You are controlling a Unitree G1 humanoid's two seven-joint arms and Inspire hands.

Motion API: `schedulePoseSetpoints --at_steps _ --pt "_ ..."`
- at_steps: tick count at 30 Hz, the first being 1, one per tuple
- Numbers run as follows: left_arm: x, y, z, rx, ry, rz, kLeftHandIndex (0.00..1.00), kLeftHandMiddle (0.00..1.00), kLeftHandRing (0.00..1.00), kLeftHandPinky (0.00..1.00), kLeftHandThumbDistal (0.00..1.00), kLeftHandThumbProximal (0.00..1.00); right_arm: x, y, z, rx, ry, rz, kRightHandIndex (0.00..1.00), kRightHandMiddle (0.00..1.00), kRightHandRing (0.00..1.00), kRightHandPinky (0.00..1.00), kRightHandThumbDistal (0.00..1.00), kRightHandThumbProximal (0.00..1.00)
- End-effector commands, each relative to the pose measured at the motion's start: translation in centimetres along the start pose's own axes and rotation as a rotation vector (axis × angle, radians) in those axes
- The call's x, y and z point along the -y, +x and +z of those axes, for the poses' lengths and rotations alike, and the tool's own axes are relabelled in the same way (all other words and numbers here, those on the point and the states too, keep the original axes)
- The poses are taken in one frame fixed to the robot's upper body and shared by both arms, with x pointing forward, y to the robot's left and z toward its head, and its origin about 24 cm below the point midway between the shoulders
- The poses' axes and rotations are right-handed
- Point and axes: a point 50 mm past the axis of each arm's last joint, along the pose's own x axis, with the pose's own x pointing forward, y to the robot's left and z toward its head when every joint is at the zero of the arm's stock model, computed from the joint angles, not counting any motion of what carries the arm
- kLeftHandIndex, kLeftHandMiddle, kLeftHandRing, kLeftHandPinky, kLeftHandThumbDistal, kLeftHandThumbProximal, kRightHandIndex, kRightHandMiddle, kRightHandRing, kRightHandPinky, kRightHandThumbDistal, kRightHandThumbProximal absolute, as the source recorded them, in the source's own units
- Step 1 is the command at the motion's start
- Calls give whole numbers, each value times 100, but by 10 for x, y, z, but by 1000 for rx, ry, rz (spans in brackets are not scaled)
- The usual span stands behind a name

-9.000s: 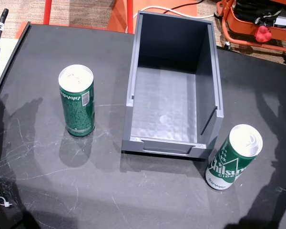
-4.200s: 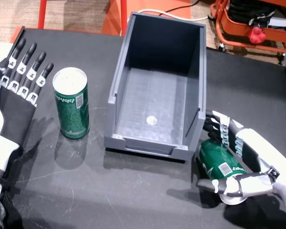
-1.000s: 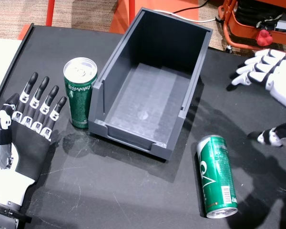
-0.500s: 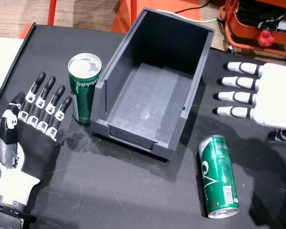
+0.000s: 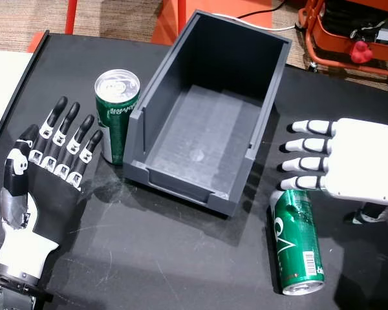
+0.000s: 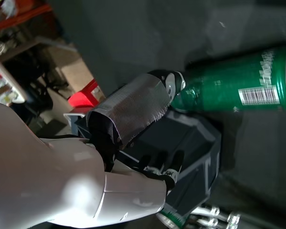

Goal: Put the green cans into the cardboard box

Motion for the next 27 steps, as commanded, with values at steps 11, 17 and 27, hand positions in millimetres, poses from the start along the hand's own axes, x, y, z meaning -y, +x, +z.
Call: schedulePoseSetpoints --at_steps 11,17,27 --pt "4 -1 -4 13 -22 -11 100 99 100 95 32 80 -27 27 21 -33 315 -21 90 86 85 84 100 33" --pt "3 0 1 38 -71 -21 99 98 100 93 34 75 -38 30 30 -4 377 34 88 85 85 83 100 32" --pt "2 -3 4 59 -80 -17 100 98 100 91 33 74 -50 12 31 47 262 103 88 82 80 80 100 35"
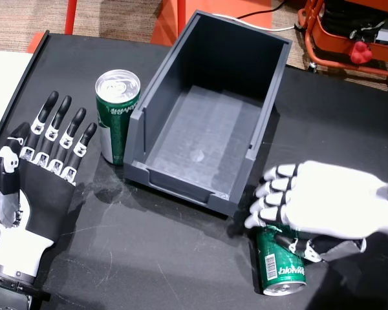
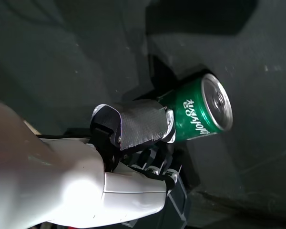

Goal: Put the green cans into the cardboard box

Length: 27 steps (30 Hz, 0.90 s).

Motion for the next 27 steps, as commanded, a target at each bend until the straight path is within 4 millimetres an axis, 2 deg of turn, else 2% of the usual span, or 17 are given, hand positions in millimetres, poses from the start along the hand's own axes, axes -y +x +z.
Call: schedulePoseSetpoints --at_steps 1,4,7,10,16,19,22,24,27 --pt "1 -4 -2 16 -9 6 100 97 100 91 32 74 -4 -12 -3 -10 -10 40 88 82 80 80 100 35" --pt "2 -5 -3 16 5 19 99 96 99 90 31 76 1 -20 -7 -7 -39 47 88 82 80 80 100 38" --pt "4 -5 -5 17 1 13 100 97 100 91 32 76 9 -28 -12 -6 -65 69 87 82 80 80 100 35" --pt "5 -6 -7 16 7 2 98 96 99 90 32 76 18 -33 -17 -11 -99 79 90 83 80 80 100 37" --pt "7 -6 -11 17 5 -19 96 95 98 89 31 79 35 -38 -24 -4 -140 98 87 83 81 81 100 39" --pt "8 -6 -13 15 1 -14 94 94 98 88 32 78 44 -41 -26 1 -154 108 88 82 81 82 100 31" --pt "9 -7 -14 13 2 -14 94 94 98 88 31 79 51 -43 -27 2 -164 116 88 82 82 82 100 31" --pt "9 -7 -14 14 15 -15 94 94 98 88 30 82 54 -45 -27 1 -170 119 88 83 82 82 100 34" --pt "9 -7 -13 14 20 -18 94 94 98 88 32 83 54 -44 -26 -3 -140 96 88 82 82 81 100 29"
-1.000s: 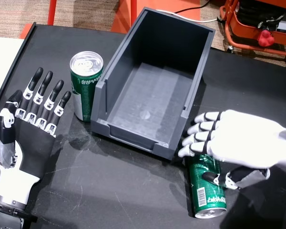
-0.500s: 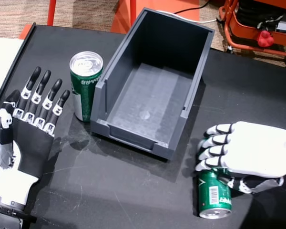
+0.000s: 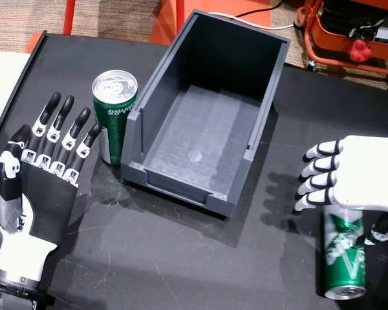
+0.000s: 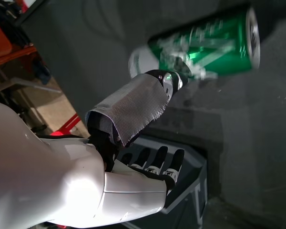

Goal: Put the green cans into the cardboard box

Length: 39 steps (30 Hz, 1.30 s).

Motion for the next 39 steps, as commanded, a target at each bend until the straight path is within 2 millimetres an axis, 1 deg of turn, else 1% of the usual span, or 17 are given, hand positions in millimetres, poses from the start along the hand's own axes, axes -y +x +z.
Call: schedulePoseSetpoints --at_steps 1,6,11,14,16,17,19,20,21,23,26,27,30,33,35,37,39 --pt "2 -5 -6 -7 -10 5 94 93 98 88 33 83 2 -2 0 -7 22 -17 87 82 82 81 100 30" --pt "0 -5 1 7 -30 9 94 93 97 87 34 81 4 5 3 0 47 -30 86 82 82 82 100 39" --pt "-1 -7 12 38 -6 20 93 92 95 91 34 86 -4 13 10 -10 85 -52 86 82 81 80 100 37" --pt "-2 -9 18 57 -22 26 94 90 94 93 34 82 -17 8 13 -44 111 -65 87 81 81 79 100 36" --pt "-3 -12 21 72 -28 33 94 89 94 89 37 78 -33 -11 11 -179 205 -121 81 73 76 77 100 26" --pt "-4 -14 24 78 -24 32 95 90 94 88 39 77 -43 -27 8 -306 298 -182 72 67 71 76 100 18" --pt "-5 -16 29 85 -30 44 94 89 92 86 42 71 -60 -58 2 -558 462 -257 53 57 64 75 100 27" --pt "-6 -18 30 88 -50 54 95 88 92 84 45 66 -68 -77 -1 -681 541 -250 54 56 62 74 81 38" --pt "-6 -19 32 93 -67 61 96 88 93 85 44 64 -72 -92 -1 -760 592 -240 51 52 59 73 78 40" --pt "-6 -19 34 103 -95 66 96 88 93 85 42 63 -79 -121 3 -873 665 -218 48 48 57 72 91 41" --pt "-8 -20 36 90 -71 58 96 89 93 85 42 68 -84 -149 16 -948 735 -217 48 49 59 72 89 26" --pt "-9 -19 36 82 -52 59 95 88 91 85 43 69 -86 -158 21 -976 747 -224 49 50 59 72 89 29" --pt "-11 -18 35 69 -40 57 94 88 90 87 42 70 -90 -175 35 -1058 787 -283 52 52 60 74 84 34" --pt "-14 -17 34 64 -26 48 94 89 92 89 40 74 -92 -188 50 -1125 820 -353 53 52 59 73 77 22" --pt "-14 -17 35 64 -23 49 95 90 93 90 37 77 -93 -197 60 -1165 832 -358 52 52 59 72 86 8" --pt "-14 -16 36 65 -23 53 94 88 92 89 41 76 -94 -201 70 -1194 849 -361 52 51 59 72 98 2" --pt "-16 -15 38 77 -100 62 96 90 95 85 42 60 -103 -191 81 -1180 915 -390 50 52 61 74 100 11"
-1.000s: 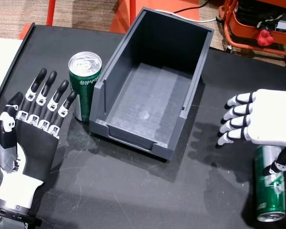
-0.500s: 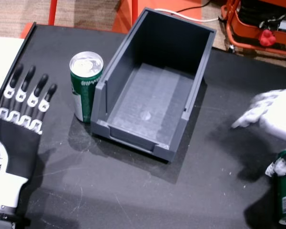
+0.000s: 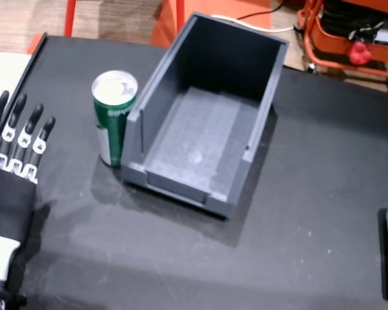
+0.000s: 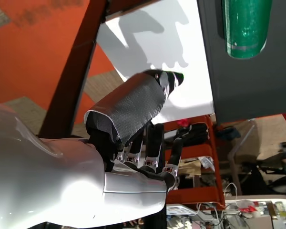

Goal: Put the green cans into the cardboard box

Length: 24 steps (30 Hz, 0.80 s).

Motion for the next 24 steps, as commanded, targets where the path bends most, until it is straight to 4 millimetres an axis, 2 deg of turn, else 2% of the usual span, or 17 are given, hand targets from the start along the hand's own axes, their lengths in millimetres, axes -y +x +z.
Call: schedulePoseSetpoints --at_steps 1,2,4,7,9,12,16,20,22,24 --pt "-1 -2 4 13 -44 22 97 89 95 84 43 58 -26 -3 -1 -18 110 24 50 52 62 75 100 10" --pt "0 -1 6 16 -60 26 98 88 95 83 41 59 -43 1 4 -3 186 33 49 52 63 77 100 7" --pt "1 1 10 11 -31 33 97 86 92 83 42 66 -74 17 22 59 339 41 47 50 66 80 98 12" --pt "2 2 14 10 0 40 95 83 90 80 41 67 -89 41 55 186 451 15 47 51 68 80 100 12" --pt "3 2 15 11 3 31 95 84 92 82 38 66 -91 50 70 255 487 -3 48 52 69 80 100 15" --pt "2 2 17 14 1 21 94 84 92 82 41 62 -90 57 86 336 505 -19 47 52 68 80 100 23" --pt "1 2 18 19 2 28 92 83 91 81 45 57 -84 58 95 390 514 -31 48 52 69 80 100 20" --pt "1 3 17 14 4 19 91 83 90 81 44 59 -79 58 97 410 511 -31 48 53 69 80 100 20" --pt "1 4 17 13 13 15 94 84 92 84 43 62 -78 58 98 416 511 -34 48 53 69 80 100 18" --pt "1 4 17 17 3 15 94 84 92 84 40 62 -77 58 98 415 516 -34 47 53 69 80 100 17"
